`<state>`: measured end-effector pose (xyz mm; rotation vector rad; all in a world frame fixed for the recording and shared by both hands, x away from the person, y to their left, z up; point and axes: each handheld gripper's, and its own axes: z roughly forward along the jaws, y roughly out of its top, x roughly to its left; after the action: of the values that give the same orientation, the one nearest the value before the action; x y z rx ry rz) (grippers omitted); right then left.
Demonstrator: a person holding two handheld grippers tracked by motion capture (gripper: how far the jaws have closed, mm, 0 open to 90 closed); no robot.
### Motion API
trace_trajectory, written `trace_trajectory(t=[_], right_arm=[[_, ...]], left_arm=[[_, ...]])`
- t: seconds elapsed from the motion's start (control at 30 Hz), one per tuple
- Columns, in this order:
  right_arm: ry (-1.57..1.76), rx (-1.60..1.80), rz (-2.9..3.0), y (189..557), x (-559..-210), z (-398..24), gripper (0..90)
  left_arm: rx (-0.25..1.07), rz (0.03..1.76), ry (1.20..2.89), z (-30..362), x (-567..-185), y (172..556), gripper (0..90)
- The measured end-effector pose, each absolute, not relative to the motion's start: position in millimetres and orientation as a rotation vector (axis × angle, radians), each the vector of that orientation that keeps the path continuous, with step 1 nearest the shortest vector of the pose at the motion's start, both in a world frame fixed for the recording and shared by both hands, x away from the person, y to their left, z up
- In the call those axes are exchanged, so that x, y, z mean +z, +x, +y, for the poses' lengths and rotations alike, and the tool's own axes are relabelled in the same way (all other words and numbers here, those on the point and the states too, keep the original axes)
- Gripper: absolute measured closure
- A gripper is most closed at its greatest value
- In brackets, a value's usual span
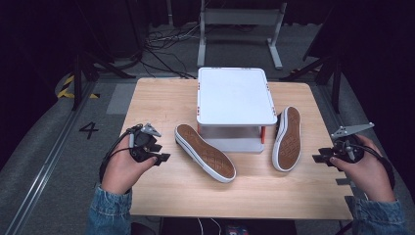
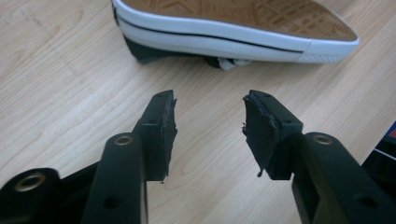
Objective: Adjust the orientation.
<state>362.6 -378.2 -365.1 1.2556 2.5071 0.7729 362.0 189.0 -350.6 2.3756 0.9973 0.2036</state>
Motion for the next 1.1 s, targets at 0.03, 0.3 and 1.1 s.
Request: trace_trajectory(t=[0.03,0.3,1.1], right_arm=[[1.259,0.769,2.507,362,-365,-379,58.3],[1.294,0.746,2.510,353,-372,-383,62.5],[1.289,0.751,2.524,353,-375,-378,64.8]], left_arm=[[0.185,0.995,2.369,185,-349,363,53.4],[0.106,0.864,2.393,153,-346,379,71.0],[0.058,0.533,2.537,94,-380,422,87.4]])
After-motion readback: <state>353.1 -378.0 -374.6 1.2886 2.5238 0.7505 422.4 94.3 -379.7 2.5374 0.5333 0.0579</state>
